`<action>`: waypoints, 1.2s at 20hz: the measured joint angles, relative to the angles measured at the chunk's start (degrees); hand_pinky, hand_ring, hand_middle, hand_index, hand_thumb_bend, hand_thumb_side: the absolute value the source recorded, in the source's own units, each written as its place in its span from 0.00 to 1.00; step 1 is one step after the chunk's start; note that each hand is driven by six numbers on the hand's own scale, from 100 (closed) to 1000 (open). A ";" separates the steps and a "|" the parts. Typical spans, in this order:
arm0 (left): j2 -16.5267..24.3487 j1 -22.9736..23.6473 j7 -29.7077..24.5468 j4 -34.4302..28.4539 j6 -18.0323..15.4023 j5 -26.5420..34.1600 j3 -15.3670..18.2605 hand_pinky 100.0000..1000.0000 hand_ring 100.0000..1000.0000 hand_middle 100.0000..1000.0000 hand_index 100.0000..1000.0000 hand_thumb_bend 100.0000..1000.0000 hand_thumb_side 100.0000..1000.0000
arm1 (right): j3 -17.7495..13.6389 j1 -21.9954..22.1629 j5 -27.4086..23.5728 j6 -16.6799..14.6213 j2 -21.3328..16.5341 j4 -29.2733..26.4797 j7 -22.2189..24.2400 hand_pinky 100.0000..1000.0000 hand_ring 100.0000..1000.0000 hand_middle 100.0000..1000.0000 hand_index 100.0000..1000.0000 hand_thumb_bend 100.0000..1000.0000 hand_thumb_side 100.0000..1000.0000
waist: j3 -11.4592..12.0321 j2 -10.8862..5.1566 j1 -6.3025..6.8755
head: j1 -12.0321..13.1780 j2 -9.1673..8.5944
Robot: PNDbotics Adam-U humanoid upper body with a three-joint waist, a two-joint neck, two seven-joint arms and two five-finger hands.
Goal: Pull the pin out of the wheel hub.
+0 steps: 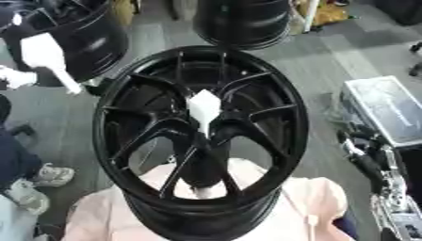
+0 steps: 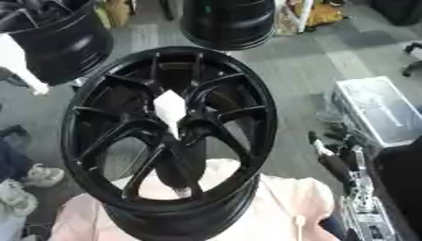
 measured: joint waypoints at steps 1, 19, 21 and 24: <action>-0.85 2.54 1.11 1.73 1.09 -1.89 1.81 0.68 0.57 0.57 0.71 0.36 0.45 | -0.11 -0.02 -0.04 0.02 0.01 0.01 -0.09 0.61 0.51 0.65 0.80 0.37 0.28 | 0.13 0.09 -0.20 | -0.09 0.00; -26.00 19.75 17.63 1.42 12.20 -2.85 25.90 0.71 0.58 0.58 0.64 0.22 0.62 | -0.79 -0.07 -0.76 -0.17 0.82 0.14 -0.79 0.61 0.51 0.65 0.80 0.38 0.28 | 0.99 0.99 -2.10 | -1.25 0.00; -28.82 19.89 17.94 -3.49 12.60 1.12 26.98 0.70 0.58 0.57 0.63 0.21 0.63 | -0.79 -0.07 -0.77 -0.18 1.10 0.14 -0.79 0.61 0.51 0.65 0.80 0.38 0.28 | 1.10 1.00 -2.26 | -1.33 0.00; -33.13 19.81 18.16 -10.81 13.06 7.10 28.02 0.70 0.57 0.56 0.63 0.21 0.64 | -0.79 -0.06 -0.80 -0.18 1.16 0.14 -0.79 0.61 0.51 0.65 0.80 0.38 0.28 | 1.22 1.00 -2.45 | -1.48 0.00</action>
